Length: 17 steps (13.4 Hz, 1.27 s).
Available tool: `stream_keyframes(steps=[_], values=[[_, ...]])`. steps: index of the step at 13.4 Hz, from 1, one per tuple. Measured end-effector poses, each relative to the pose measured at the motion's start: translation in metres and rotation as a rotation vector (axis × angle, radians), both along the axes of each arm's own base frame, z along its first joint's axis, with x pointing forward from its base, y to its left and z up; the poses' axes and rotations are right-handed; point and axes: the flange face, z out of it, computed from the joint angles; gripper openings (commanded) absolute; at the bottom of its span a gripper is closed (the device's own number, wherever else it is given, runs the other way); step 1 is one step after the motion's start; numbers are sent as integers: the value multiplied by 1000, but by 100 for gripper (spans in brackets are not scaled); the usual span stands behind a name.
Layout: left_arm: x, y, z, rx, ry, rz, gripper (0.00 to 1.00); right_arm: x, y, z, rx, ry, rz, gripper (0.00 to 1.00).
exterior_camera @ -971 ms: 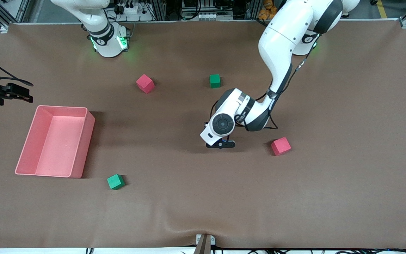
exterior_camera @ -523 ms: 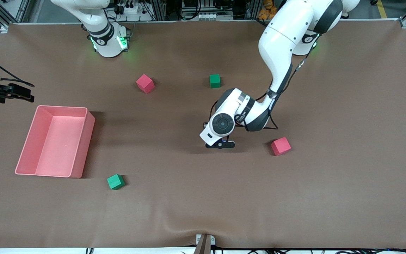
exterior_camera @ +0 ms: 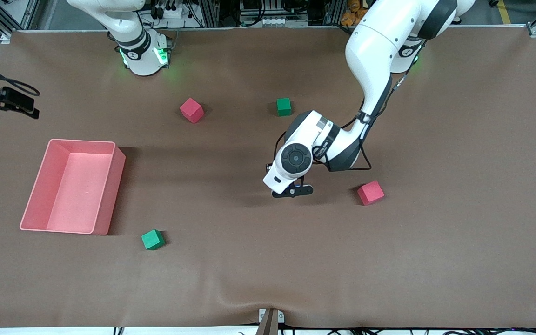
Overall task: Place and upright button with both arms
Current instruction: 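Lift the button with the left gripper toward the green cube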
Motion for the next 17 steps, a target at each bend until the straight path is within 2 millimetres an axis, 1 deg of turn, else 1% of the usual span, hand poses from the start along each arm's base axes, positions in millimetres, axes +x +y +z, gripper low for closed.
stream_keyframes(steps=[2,4,6,9,12,13,15,17], values=[[-4,-9,17,56,-60,52,18,-2,1,6,2,-4,-39,100],[-21,-30,30,132,-148,83,18,-2,1,6,3,-3,-42,100],[-47,-59,39,184,-240,99,18,-2,1,7,3,-5,-42,100],[-86,-98,43,248,-391,116,18,-3,0,9,3,-10,-44,100],[-126,-132,51,294,-589,134,18,-4,1,8,4,3,-43,100],[-134,-139,53,306,-653,129,18,-4,1,8,4,4,-42,100],[-144,-148,56,329,-801,140,22,-4,2,8,5,7,-42,100],[-154,-155,49,338,-916,159,22,-5,1,8,5,8,-43,100]])
